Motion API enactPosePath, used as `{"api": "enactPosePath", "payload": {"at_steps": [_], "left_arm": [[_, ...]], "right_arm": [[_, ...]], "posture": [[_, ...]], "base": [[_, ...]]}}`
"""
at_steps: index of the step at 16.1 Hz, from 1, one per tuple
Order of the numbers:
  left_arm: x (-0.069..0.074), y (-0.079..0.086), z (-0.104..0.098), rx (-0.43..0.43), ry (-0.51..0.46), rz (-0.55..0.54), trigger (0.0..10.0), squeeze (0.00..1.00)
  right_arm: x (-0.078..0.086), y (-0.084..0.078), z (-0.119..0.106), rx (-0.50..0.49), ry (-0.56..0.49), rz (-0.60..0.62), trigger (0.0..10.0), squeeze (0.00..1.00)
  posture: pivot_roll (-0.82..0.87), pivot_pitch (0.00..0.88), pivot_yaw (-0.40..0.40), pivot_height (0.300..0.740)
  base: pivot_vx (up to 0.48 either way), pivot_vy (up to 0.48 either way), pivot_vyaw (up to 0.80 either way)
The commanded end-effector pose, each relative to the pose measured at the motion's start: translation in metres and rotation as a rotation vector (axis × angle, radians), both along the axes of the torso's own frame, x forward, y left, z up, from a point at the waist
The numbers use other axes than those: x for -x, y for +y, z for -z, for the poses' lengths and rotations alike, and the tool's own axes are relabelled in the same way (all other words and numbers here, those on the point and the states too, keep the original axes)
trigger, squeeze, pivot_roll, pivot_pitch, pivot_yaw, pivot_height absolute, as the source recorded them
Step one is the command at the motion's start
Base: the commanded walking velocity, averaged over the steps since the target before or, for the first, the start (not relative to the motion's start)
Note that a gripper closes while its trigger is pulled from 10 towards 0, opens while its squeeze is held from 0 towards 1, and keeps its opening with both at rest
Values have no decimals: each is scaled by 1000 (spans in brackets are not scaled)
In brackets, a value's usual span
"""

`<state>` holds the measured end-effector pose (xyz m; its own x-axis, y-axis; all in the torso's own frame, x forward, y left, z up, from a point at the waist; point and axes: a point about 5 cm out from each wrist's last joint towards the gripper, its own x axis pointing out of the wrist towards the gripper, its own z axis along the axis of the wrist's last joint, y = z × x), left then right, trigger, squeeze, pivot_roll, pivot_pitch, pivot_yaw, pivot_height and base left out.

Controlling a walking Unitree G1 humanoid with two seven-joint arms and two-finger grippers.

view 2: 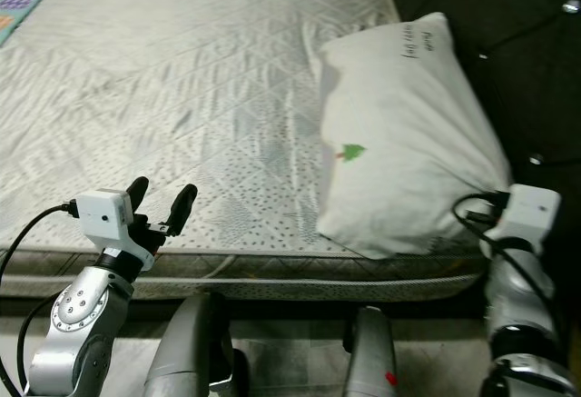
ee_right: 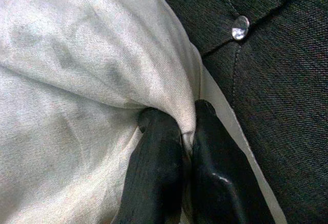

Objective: Clean up the room

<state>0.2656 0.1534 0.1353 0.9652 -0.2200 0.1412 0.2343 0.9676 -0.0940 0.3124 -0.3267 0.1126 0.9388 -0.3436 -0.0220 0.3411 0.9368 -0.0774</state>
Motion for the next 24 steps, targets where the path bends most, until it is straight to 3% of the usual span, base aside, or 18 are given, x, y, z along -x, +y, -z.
{"api": "enactPosePath", "payload": {"at_steps": [1, 2, 7, 11, 17, 20, 24], "left_arm": [[-1, 2, 1, -10, 0, -12, 10000, 0], [-2, 2, 1, -9, -3, -15, 10000, 0], [-7, 3, 0, -15, -20, -15, 10000, 0], [-15, 9, -2, -51, -45, -20, 10000, 0], [-22, 18, 1, -163, -41, -25, 10000, 0], [-20, 20, 10, -256, -14, 74, 10000, 0], [-13, 11, 14, -216, -32, 39, 10000, 0]], "right_arm": [[-4, 10, 2, -2, 0, -38, 10000, 1000], [-11, 21, -3, 5, -23, -64, 10000, 1000], [-27, 36, -21, 7, -90, -53, 10000, 1000], [-44, 68, -42, 40, -166, -145, 10000, 1000], [-47, 98, -26, -21, -122, -192, 10000, 1000], [-54, 121, -30, -21, -122, -302, 10000, 1000], [-56, 131, -32, -39, -145, -298, 10000, 1000]], "posture": [[17, 122, 32, 577], [16, 116, 30, 577], [18, 72, 23, 577], [12, 0, 7, 577], [16, 0, -22, 577], [26, 0, -49, 577], [20, 0, -37, 577]], "base": [[0, 0, 0], [0, 0, 0], [0, 0, 0], [0, 0, 0], [0, 0, 0], [0, 0, 0], [0, 0, 0]]}}
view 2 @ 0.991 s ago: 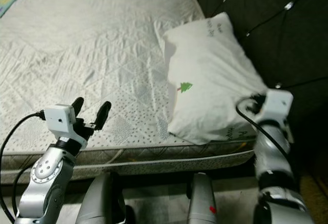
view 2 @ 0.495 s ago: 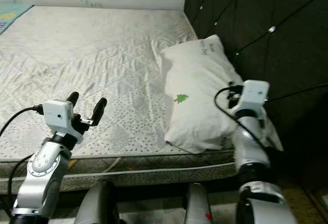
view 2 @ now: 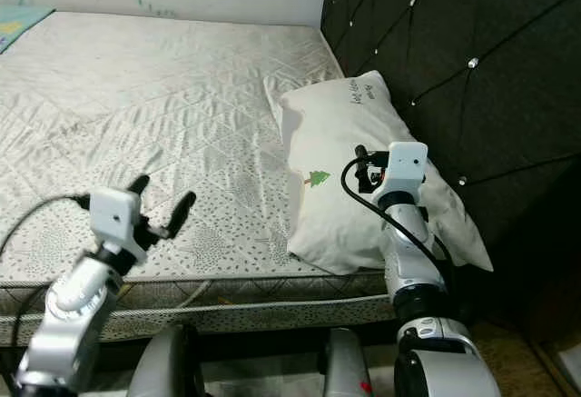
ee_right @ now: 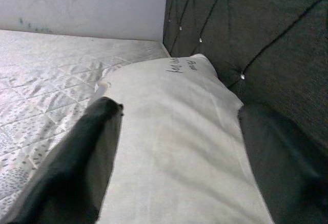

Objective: Clean up the room

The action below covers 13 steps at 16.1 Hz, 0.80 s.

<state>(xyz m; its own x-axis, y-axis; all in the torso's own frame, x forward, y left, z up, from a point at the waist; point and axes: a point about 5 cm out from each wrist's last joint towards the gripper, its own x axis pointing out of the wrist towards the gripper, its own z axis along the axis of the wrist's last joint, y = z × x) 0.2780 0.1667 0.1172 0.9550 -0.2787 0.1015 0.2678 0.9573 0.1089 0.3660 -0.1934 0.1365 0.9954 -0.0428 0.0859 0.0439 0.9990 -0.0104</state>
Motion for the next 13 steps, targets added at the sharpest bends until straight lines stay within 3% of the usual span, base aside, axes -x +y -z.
{"api": "enactPosePath", "payload": {"at_steps": [1, 4, 8, 10, 11, 12, 13], "left_arm": [[6, -4, 0, 17, -11, -22, 10000, 0], [24, -8, 9, 27, 5, -40, 10000, 0], [30, -8, 4, 19, 5, -36, 10000, 0], [33, -13, 0, 23, 7, -18, 10000, 0], [35, -15, -2, 26, 8, -13, 10000, 0], [35, -15, -3, 29, 9, -13, 10000, 0], [36, -15, -4, 34, 13, -16, 10000, 0]], "right_arm": [[-4, 0, -9, -6, -27, 19, 10000, 1000], [-15, 9, -7, -50, 43, 62, 10000, 1000], [-27, 24, -10, -68, 135, 103, 10000, 1000], [-27, 33, 4, -79, 266, 118, 10000, 1000], [-21, 37, 23, -101, 404, 121, 10000, 604], [-16, 41, 36, -90, 496, 109, 10000, 376], [-11, 43, 45, -100, 554, 98, 10000, 0]], "posture": [[23, 0, -37, 577], [51, 0, -51, 577], [88, 27, -48, 577], [106, 59, -53, 577], [111, 83, -62, 577], [111, 85, -63, 577], [109, 100, -69, 577]], "base": [[0, 0, 0], [0, 0, 0], [0, 0, 0], [0, 0, 0], [0, 0, 0], [0, 0, 0], [0, 0, 0]]}}
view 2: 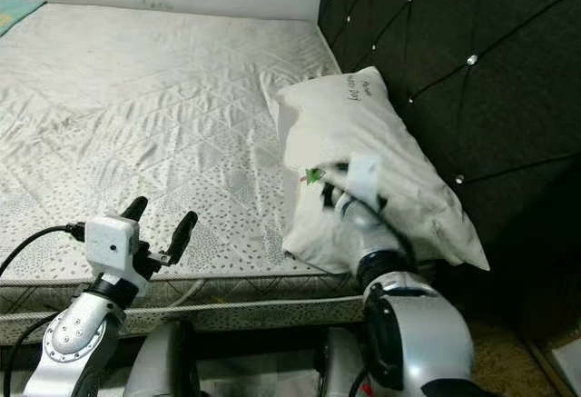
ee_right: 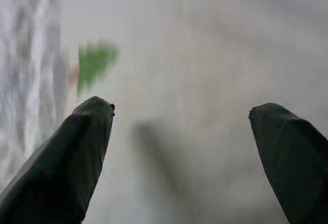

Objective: Clean up the room

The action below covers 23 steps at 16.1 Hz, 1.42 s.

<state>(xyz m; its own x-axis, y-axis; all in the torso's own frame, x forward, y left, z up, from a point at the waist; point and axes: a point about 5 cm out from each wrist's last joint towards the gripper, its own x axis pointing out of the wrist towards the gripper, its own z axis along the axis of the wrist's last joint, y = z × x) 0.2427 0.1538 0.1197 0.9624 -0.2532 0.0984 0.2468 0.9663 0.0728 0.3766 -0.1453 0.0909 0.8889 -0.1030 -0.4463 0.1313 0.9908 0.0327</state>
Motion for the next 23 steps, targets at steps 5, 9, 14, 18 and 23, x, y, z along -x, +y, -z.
{"api": "enactPosePath", "payload": {"at_steps": [5, 9, 14, 18, 23], "left_arm": [[-2, -6, -5, 3, 10, 27, 10000, 0], [-21, -9, -26, -61, -48, 134, 10000, 0], [-36, -1, -31, -4, -86, 12, 10000, 0], [-34, 3, -23, 54, -105, -116, 10000, 0], [-33, 48, -31, 80, -152, -309, 10000, 0]], "right_arm": [[5, -9, 9, -24, 72, 33, 10000, 0], [-15, -16, -32, -149, -165, 56, 10000, 0], [-10, -32, -55, -13, -458, -109, 10000, 0], [6, -32, -72, -2, -658, -174, 10000, 0], [27, -54, -70, 37, -703, -155, 10000, 0]], "posture": [[96, 111, -66, 577], [94, 83, -71, 577], [46, 23, -45, 577], [-3, 0, -22, 577], [-5, 0, -18, 592]], "base": [[0, 0, 0], [0, 0, 0], [0, 0, 0], [0, 0, 0], [0, 0, 0]]}}
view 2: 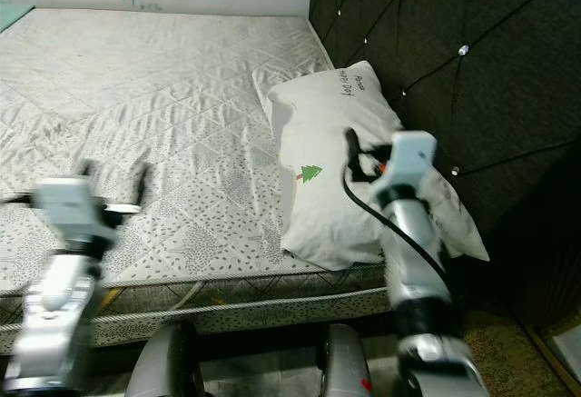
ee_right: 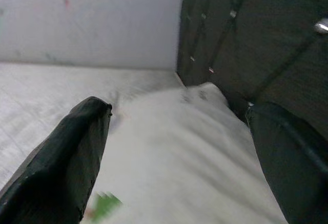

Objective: Clean up the room

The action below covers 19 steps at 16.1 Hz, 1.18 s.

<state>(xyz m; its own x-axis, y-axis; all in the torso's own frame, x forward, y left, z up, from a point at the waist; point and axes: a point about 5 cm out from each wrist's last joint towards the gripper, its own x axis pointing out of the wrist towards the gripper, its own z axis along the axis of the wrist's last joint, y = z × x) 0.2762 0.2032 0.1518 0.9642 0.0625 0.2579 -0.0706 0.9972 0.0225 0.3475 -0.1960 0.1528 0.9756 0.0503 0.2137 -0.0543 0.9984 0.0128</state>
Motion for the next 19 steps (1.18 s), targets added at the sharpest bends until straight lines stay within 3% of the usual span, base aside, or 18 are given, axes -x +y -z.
{"api": "enactPosePath", "payload": {"at_steps": [1, 4, 7, 14, 19], "left_arm": [[3, 2, 5, 4, 7, -2, 10000, 0], [5, 0, 7, 7, 2, 1, 10000, 0], [4, -3, 5, 22, -3, 5, 10000, 0], [10, -8, 9, 24, 36, 51, 10000, 0], [8, -15, 5, -109, 86, 216, 10000, 0]], "right_arm": [[6, -9, 1, 4, 3, 18, 10000, 0], [17, -15, 7, 21, 31, 22, 10000, 0], [15, -13, -6, 9, 12, 12, 10000, 0], [25, 4, -2, -48, 38, 4, 10000, 0], [25, 13, 2, -19, 83, -64, 10000, 0]], "posture": [[-4, 0, -27, 607], [-14, 0, -35, 647], [-16, 0, -30, 677], [-15, 1, -11, 740], [9, 33, -32, 740]], "base": [[0, 0, 0], [0, 0, 0], [0, 0, 0], [0, 0, 0], [0, 0, 0]]}}
